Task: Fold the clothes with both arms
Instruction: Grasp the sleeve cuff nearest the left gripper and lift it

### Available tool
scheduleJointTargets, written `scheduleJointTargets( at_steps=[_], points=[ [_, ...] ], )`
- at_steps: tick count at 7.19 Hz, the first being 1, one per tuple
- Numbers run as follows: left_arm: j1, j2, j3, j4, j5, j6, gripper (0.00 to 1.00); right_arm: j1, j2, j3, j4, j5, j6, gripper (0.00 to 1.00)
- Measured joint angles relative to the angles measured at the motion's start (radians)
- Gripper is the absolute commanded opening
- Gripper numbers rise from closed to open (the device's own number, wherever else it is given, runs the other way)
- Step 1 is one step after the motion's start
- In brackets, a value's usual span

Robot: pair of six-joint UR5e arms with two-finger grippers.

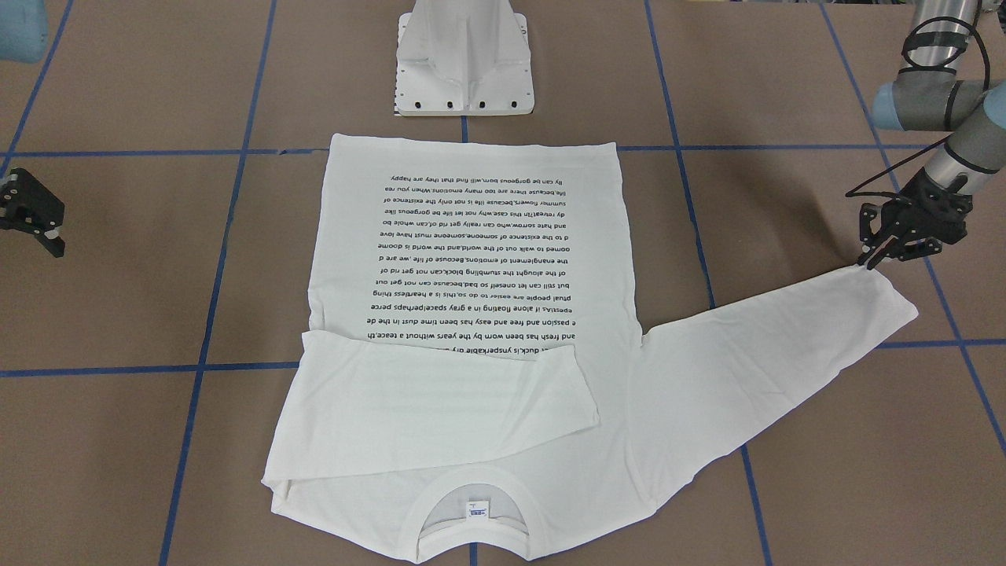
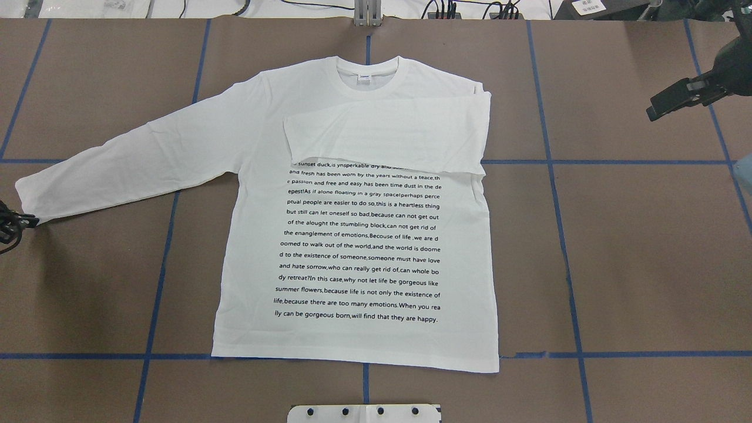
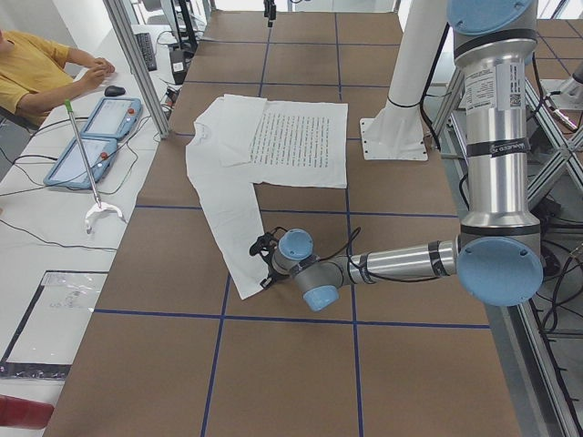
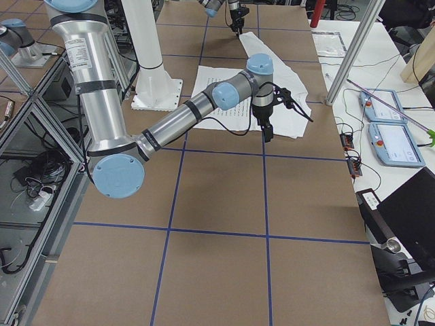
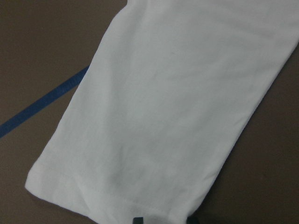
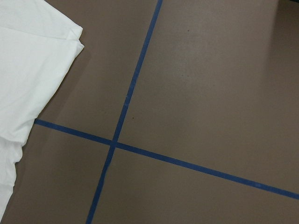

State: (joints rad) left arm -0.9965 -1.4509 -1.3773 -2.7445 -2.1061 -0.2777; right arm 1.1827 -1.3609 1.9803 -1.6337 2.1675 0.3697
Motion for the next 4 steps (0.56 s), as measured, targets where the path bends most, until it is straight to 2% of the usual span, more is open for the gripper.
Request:
scheduleJointTargets(
  at_steps=[4],
  points=[
    [-0.009,-0.006,-0.05,-0.013,-0.037,-0.003,0.0,0.0,0.001,0.001,0.0,0.0,0.003,1.0]
  ],
)
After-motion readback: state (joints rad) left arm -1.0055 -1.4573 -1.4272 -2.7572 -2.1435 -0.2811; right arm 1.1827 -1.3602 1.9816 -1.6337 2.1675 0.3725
